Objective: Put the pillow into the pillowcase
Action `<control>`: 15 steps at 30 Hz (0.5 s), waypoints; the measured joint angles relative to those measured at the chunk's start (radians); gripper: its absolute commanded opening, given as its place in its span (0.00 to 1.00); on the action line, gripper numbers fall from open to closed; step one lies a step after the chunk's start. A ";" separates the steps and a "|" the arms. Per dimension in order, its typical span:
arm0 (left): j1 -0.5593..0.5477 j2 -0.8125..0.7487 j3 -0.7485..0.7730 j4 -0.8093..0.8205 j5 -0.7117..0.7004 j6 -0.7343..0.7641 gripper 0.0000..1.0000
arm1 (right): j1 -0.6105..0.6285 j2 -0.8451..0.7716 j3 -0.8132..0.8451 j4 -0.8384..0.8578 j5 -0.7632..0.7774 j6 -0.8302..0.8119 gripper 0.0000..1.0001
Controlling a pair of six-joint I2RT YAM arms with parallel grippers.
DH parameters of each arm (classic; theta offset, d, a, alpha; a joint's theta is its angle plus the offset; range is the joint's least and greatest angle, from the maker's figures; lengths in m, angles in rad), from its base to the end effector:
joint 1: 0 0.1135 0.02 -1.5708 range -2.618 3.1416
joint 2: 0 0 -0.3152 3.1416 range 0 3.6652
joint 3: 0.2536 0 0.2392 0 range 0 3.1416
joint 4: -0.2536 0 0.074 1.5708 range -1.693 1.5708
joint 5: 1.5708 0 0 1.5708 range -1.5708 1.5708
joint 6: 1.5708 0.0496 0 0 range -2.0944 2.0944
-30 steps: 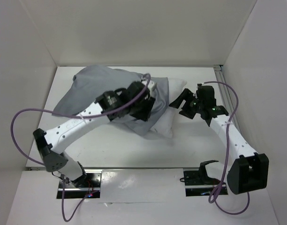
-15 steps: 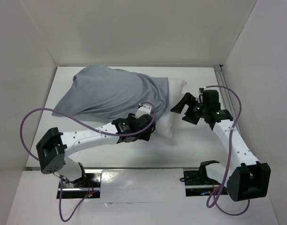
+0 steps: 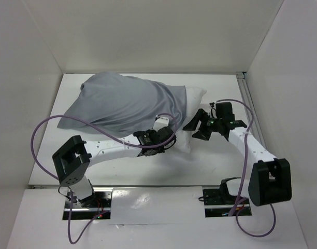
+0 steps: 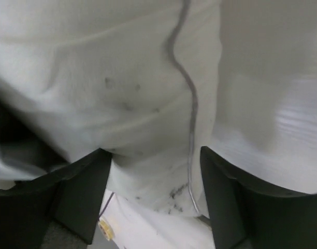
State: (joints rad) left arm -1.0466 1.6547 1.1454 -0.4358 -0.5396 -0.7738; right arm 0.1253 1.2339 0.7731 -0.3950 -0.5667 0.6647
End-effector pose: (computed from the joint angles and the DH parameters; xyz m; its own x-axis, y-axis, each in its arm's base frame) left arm 0.1953 -0.2869 0.2726 -0.7040 0.0198 -0.7099 0.1400 0.9839 -0.1114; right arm 0.2207 0.0546 0.2743 -0.8701 0.4149 -0.2660 0.1043 0.6824 0.7235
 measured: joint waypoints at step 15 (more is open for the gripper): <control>0.015 -0.108 0.215 -0.031 0.381 0.172 0.00 | 0.116 0.245 0.187 0.216 -0.147 0.081 0.00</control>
State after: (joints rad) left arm -1.0317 1.5467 1.3605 -0.4671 -0.1581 -0.6014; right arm 0.2413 1.4788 0.9600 -0.1795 -0.7136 0.7460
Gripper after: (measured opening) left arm 0.026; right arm 0.027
